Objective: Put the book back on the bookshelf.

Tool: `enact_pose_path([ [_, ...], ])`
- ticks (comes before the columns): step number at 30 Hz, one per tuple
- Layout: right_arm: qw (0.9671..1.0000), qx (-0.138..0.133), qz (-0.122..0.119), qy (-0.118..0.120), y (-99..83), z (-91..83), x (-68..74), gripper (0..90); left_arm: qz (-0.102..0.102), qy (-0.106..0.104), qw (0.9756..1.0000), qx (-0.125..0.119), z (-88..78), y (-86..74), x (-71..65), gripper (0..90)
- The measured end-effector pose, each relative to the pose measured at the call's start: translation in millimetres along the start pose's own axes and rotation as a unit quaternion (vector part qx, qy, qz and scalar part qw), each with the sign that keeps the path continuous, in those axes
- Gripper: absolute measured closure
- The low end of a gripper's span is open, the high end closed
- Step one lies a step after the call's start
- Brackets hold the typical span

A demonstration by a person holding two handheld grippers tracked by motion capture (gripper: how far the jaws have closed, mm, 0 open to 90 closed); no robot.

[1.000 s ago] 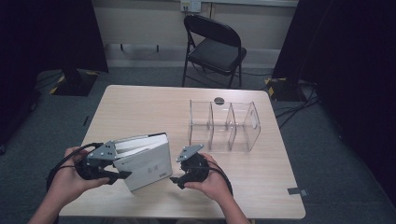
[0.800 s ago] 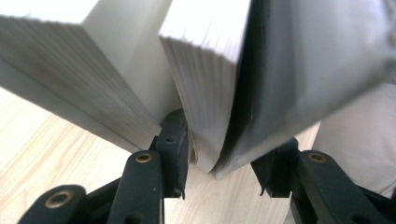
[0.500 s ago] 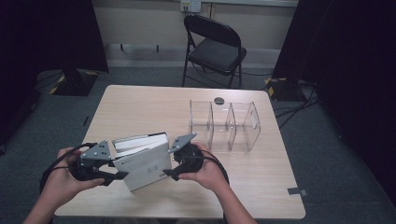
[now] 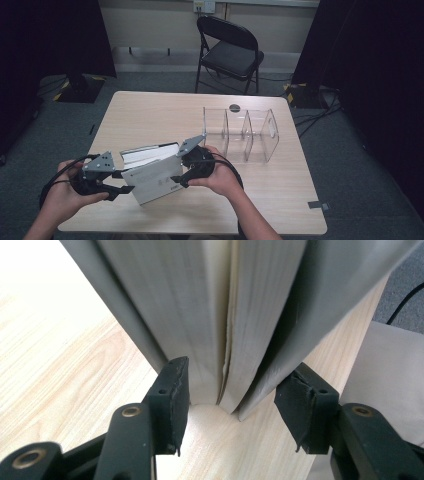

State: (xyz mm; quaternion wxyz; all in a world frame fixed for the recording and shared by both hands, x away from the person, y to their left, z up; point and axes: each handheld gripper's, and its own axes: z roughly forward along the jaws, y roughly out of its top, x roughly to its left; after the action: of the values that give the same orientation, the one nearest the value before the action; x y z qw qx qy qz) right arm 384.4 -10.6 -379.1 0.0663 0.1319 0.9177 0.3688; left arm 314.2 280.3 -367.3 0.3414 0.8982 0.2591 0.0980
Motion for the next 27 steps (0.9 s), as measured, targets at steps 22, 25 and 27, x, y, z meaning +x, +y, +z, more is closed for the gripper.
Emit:
enact_pose_path([
  [22, 0.9988, -0.018, -0.032, 0.032, 33.2, -9.5, -5.6, 25.4, -0.01, 0.013, 0.9998, 0.006, 5.3, -8.6, 5.6, 32.7],
  [25, 0.998, -0.023, -0.039, 0.043, 35.4, -7.9, -7.1, 25.0, -0.014, 0.014, 0.9998, 0.005, 8.4, -10.4, 6.0, 31.8],
  [27, 0.9978, -0.025, -0.04, 0.046, 36.1, -6.8, -7.7, 25.5, -0.012, 0.016, 0.9998, 0.007, 8.8, -11.4, 6.5, 32.0],
])
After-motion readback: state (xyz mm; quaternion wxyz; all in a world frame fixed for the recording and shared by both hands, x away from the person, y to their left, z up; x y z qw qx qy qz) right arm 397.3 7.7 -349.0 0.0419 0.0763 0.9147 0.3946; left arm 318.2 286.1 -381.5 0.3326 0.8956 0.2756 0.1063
